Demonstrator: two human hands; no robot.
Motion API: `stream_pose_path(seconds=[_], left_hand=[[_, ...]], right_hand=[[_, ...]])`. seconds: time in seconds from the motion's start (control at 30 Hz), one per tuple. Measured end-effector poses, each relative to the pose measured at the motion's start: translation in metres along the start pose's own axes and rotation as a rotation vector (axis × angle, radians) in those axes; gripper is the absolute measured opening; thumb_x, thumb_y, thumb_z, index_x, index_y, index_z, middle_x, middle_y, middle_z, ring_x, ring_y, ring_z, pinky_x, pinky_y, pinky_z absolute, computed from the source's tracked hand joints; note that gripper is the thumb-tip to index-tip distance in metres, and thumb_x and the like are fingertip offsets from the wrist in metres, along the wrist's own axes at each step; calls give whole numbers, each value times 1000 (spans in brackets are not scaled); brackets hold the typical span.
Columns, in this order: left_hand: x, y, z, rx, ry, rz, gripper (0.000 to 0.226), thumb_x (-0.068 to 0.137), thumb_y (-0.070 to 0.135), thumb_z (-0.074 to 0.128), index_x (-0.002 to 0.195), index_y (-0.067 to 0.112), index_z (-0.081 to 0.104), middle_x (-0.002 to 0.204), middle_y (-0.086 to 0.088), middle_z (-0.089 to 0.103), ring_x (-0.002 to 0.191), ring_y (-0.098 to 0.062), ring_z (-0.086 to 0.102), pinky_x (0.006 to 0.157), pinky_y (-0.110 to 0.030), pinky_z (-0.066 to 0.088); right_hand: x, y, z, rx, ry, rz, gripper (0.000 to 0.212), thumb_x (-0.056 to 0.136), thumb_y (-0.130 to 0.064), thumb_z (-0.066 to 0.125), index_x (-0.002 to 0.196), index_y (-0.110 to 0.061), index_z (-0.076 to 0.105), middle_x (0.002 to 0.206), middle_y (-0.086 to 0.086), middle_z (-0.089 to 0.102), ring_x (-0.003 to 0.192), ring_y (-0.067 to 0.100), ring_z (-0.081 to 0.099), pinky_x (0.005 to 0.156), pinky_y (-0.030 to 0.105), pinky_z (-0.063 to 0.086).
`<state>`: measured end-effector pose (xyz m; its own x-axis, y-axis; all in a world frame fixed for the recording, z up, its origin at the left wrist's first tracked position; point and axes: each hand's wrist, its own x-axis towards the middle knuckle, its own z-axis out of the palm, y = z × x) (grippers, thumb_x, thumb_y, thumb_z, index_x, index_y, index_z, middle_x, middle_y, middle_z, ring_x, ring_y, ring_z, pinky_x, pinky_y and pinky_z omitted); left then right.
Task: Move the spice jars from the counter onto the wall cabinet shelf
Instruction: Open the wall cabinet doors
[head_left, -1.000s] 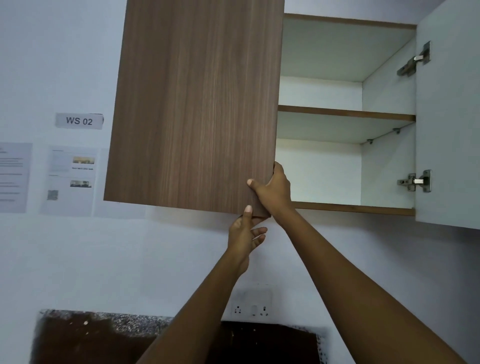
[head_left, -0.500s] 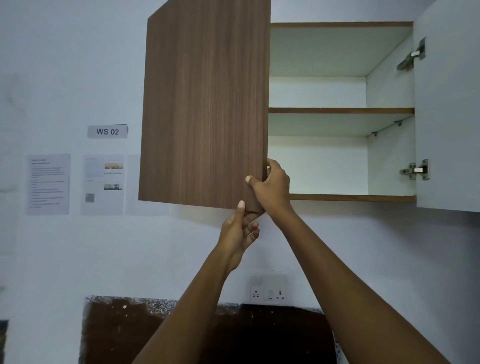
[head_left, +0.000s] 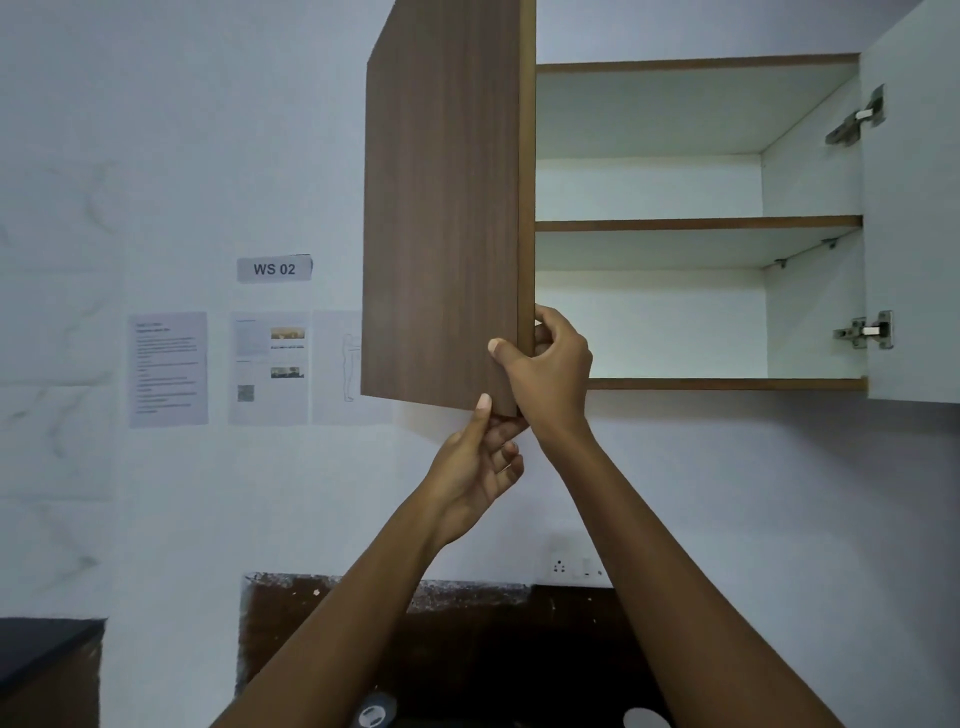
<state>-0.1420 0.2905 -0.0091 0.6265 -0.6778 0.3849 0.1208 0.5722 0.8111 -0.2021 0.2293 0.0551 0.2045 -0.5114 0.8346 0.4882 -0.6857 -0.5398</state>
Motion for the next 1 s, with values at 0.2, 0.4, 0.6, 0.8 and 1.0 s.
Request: stream_pose_path(seconds=[0.2,0.4,0.6,0.8,1.0], left_hand=[[-36,33,-34,-66,-47,-5,32,87,41,50,97,12,61,76,0,71,66,-7,56,63,-20,55],[-63,63,-74,-127,-4,18,43,83,40,52,108,8,65,102,-9,67,102,-19,56,97,-34,44],[-90,96,-115,-184,28,50,48,100,32,37,86,7,76,85,-9,73,74,-17,72,61,-28,59],[-103,120,-155,-299,28,66,49,99,25,37,73,5,74,68,-7,69,60,-16,68,52,-27,56],[-110,136,-184,-354,16,62,51,98,29,36,71,5,71,62,-7,65,57,-16,64,52,-29,55]], right_hand=[[-33,-41,34,28,-11,-28,40,74,-8,69,113,-16,63,90,-3,57,66,-1,53,60,4,43],[-66,-77,82,11,4,-94,45,72,-6,67,115,-19,63,89,-2,52,66,4,52,65,25,51],[-94,-103,141,-57,39,-186,46,69,-11,66,115,-19,61,89,-2,49,82,19,57,60,31,52],[-113,-118,196,-117,98,-288,44,65,-11,66,109,-11,61,89,4,52,83,22,53,53,26,42],[-123,-126,233,-212,146,-392,43,57,-12,75,97,-7,62,84,6,56,75,21,54,48,19,34]])
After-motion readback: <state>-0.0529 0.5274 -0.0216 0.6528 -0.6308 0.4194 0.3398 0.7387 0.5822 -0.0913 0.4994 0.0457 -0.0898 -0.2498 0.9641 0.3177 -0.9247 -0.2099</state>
